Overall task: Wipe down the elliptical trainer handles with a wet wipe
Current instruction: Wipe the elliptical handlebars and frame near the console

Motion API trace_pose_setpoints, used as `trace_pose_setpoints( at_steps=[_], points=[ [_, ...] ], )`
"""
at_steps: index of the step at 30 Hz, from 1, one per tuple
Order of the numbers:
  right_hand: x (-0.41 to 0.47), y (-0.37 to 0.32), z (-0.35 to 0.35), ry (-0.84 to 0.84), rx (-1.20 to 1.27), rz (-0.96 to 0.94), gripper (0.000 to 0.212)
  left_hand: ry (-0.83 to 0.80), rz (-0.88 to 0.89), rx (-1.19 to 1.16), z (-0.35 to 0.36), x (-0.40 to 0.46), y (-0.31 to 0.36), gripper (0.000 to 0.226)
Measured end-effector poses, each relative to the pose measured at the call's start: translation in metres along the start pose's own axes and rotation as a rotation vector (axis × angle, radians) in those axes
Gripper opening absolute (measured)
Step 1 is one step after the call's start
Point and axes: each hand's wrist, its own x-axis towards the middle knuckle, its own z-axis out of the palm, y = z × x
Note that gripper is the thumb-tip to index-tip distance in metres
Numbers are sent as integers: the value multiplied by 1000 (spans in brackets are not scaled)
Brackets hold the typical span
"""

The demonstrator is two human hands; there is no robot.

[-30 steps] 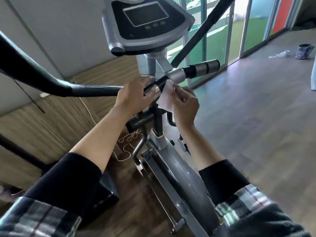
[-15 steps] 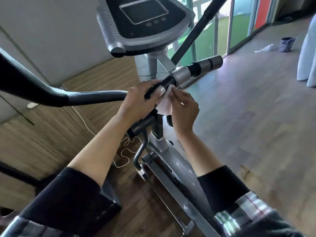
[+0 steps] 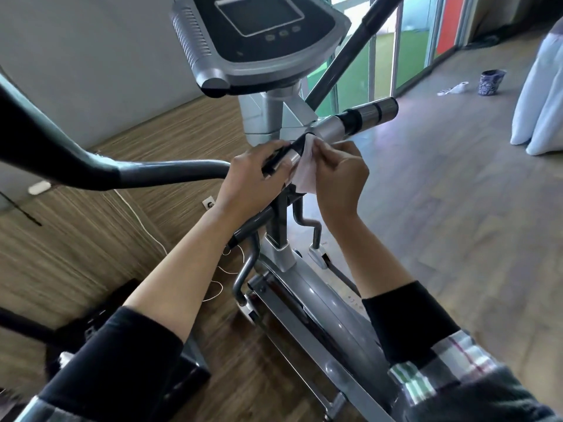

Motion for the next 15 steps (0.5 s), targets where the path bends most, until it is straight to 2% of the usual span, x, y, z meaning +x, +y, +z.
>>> trace_pose_setpoints(
  at_steps=[7, 10, 15],
  points=[
    [0, -5, -5, -144, -161, -161, 18, -6, -6, -15, 0, -1, 2, 31],
    [12, -12, -6, -213, -138, -92, 18, -1, -19, -31, -1, -3, 5, 29],
    [17, -13, 2, -222, -101, -27, 20, -7, -53, -73, -3, -5, 7, 29]
  ],
)
